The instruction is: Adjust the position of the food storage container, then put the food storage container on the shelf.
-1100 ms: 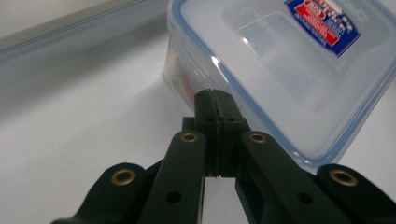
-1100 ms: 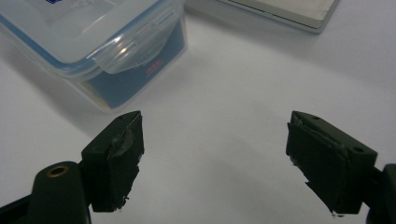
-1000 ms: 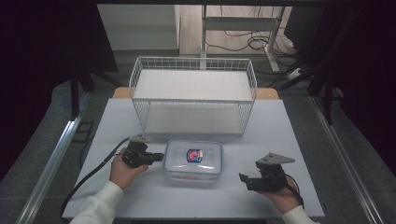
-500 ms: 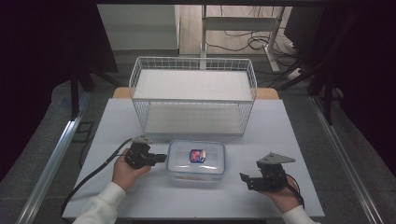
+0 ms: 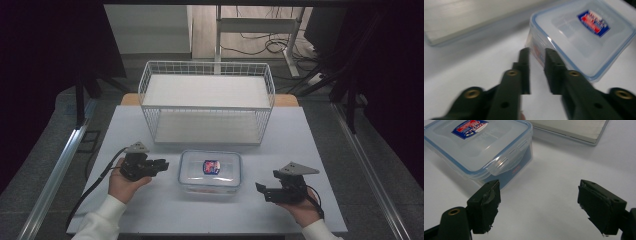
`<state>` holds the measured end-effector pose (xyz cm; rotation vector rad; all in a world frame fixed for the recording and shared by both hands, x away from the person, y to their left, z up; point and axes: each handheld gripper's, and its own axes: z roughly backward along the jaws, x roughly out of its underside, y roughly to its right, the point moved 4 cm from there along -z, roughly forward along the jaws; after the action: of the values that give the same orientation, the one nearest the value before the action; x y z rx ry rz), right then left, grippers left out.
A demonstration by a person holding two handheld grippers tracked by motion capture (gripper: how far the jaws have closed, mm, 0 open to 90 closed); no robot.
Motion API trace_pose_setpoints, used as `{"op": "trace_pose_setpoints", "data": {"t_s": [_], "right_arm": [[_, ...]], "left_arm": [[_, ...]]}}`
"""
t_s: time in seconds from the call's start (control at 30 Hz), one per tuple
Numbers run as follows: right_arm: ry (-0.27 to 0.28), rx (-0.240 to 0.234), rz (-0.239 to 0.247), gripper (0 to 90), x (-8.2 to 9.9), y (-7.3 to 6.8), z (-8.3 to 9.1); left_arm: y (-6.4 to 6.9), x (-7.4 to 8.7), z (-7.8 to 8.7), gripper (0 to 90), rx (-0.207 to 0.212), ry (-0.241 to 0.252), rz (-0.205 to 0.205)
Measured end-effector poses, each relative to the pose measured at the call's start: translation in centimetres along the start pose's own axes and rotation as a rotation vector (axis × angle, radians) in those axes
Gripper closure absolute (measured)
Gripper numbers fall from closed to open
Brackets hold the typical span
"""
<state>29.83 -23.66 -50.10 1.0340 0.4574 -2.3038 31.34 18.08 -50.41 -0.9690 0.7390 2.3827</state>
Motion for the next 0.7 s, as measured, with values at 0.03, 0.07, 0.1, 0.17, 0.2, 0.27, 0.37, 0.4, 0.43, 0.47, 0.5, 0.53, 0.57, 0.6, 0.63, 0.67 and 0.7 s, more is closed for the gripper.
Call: {"op": "trace_pose_setpoints", "data": {"t_s": [0.03, 0.07, 0.1, 0.17, 0.2, 0.27, 0.37, 0.4, 0.43, 0.47, 0.5, 0.53, 0.57, 0.6, 0.63, 0.67, 0.7], "right_arm": [[-0.001, 0.001, 0.004, 18.6, 0.0, 0.0, 0.0], [-0.001, 0.001, 0.004, 18.6, 0.0, 0.0, 0.0], [-0.005, 0.002, 0.017, 18.7, 0.0, -0.1, -0.1], [-0.009, 0.001, 0.033, 18.7, -0.1, -0.3, -0.1], [-0.011, 0.001, 0.037, 18.7, -0.1, -0.3, -0.2], [-0.012, -0.004, 0.037, 18.7, -0.1, -0.4, -0.3], [-0.001, -0.005, 0.040, 18.7, -0.1, -0.5, -0.2], [0.011, -0.007, 0.042, 18.7, -0.3, -0.7, -0.2], [0.015, -0.010, 0.039, 18.7, -0.4, -0.7, -0.2], [0.017, -0.013, 0.036, 18.7, -0.4, -0.8, -0.2], [0.017, -0.020, 0.028, 18.7, -0.5, -0.9, -0.3], [0.017, -0.031, 0.015, 18.7, -0.6, -0.9, -0.4], [0.016, -0.041, 0.000, 18.9, -0.7, -1.0, -0.4], [0.018, -0.048, -0.002, 19.2, -0.8, -1.0, -0.5], [0.019, -0.051, 0.000, 19.3, -1.0, -1.1, -0.5], [0.022, -0.054, 0.005, 19.5, -1.2, -1.3, -0.6], [0.020, -0.058, 0.006, 19.6, -1.3, -1.4, -0.7]], "left_arm": [[-0.2, 0.0, 0.1, 57.0, -0.010, 0.009, 0.022], [-0.2, 0.0, 0.1, 51.8, -0.010, 0.009, 0.022], [-0.2, 0.0, 0.2, 47.4, -0.028, 0.004, 0.039], [-0.1, 0.0, 0.1, 41.6, -0.013, 0.000, 0.043], [0.1, 0.1, 0.0, 40.0, 0.000, -0.005, 0.052], [0.2, 0.1, -0.1, 36.9, 0.009, -0.006, 0.058], [0.2, 0.1, -0.1, 34.4, 0.002, -0.008, 0.056], [0.1, 0.1, -0.1, 32.9, 0.004, -0.006, 0.060], [0.1, 0.0, -0.1, 32.0, 0.008, -0.001, 0.066], [0.1, 0.0, -0.1, 31.0, 0.011, 0.001, 0.072], [0.1, -0.1, -0.2, 30.3, 0.014, 0.004, 0.076], [0.1, -0.1, -0.3, 29.9, 0.013, 0.006, 0.077], [0.1, -0.1, -0.4, 30.0, 0.013, 0.008, 0.077], [0.2, -0.1, -0.5, 30.0, 0.017, 0.008, 0.079], [0.3, -0.1, -0.6, 29.5, 0.027, 0.008, 0.085], [0.3, 0.0, -0.7, 29.0, 0.036, 0.006, 0.091], [0.4, 0.0, -0.9, 28.9, 0.043, 0.004, 0.096]]}}
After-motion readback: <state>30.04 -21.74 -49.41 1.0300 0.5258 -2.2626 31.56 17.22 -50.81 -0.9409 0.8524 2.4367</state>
